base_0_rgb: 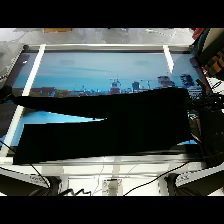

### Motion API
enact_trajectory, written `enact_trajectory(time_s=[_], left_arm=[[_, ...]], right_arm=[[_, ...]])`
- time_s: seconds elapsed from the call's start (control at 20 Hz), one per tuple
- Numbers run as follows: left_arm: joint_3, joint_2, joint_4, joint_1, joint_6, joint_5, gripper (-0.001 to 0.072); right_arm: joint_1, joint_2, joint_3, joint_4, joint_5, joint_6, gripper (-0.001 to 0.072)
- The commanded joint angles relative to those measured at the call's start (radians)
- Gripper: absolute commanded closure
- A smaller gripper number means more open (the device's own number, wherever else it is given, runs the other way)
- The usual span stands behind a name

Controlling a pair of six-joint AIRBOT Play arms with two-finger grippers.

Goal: Fold the clothes and pants, and hang the long-sleeved shirts on hangers.

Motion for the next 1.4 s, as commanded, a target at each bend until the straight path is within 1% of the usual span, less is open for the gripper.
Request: enact_trajectory(time_s=[0.0,0.15,0.25,0.35,0.4,0.5,0.65,0.7,0.8,0.95,1.0,1.15,1.25,1.3,1.35], left_arm=[[0.0,-0.004,0.027,-0.008,0.001,0.034,0.0699],[-0.003,-0.026,0.05,-0.008,0.003,0.049,0.0699],[-0.046,-0.053,0.055,-0.011,0.0,-0.005,0.07],[-0.147,-0.054,0.13,-0.018,-0.01,-0.036,0.0701],[-0.201,-0.053,0.207,-0.021,-0.027,-0.048,0.0701],[-0.289,-0.053,0.322,-0.023,-0.026,-0.062,0.0701],[-0.335,-0.053,0.34,-0.021,-0.026,-0.034,0.0701],[-0.33,-0.051,0.329,-0.024,-0.026,-0.011,0.0701],[-0.289,-0.04,0.234,-0.04,-0.026,0.058,0.07],[-0.093,-0.026,0.008,-0.071,-0.026,0.187,0.07],[-0.003,-0.024,-0.024,-0.088,-0.026,0.231,0.07],[0.266,-0.009,0.004,-0.146,-0.026,0.364,0.0701],[0.243,0.068,0.012,-0.165,-0.014,0.504,0.07],[0.198,0.104,0.037,-0.166,0.004,0.526,0.0701],[0.13,0.135,0.098,-0.165,0.005,0.51,0.0701]], right_arm=[[0.001,-0.001,0.001,0.006,-0.039,0.003,0.0685],[0.008,-0.001,0.001,0.005,-0.119,0.036,0.0685],[0.031,-0.001,0.0,0.004,-0.172,0.037,0.0685],[0.058,-0.001,0.0,0.001,-0.209,0.037,0.0685],[0.068,-0.001,0.0,-0.004,-0.218,0.037,0.0685],[0.082,-0.001,0.0,-0.028,-0.223,0.037,0.0685],[0.082,-0.001,0.0,-0.047,-0.222,0.037,0.0685],[0.082,-0.001,0.0,-0.047,-0.222,0.037,0.0685],[0.082,-0.001,0.0,-0.04,-0.223,0.037,0.0685],[0.082,-0.001,0.0,-0.04,-0.221,0.04,0.0685],[0.082,-0.001,0.0,-0.04,-0.219,0.054,0.0685],[0.082,-0.001,0.0,-0.04,-0.198,0.056,0.0685],[0.082,0.0,0.0,-0.04,-0.184,0.058,0.0685],[0.082,0.0,0.0,-0.04,-0.173,0.063,0.0685],[0.082,-0.001,0.0,-0.04,-0.168,0.063,0.0685]])
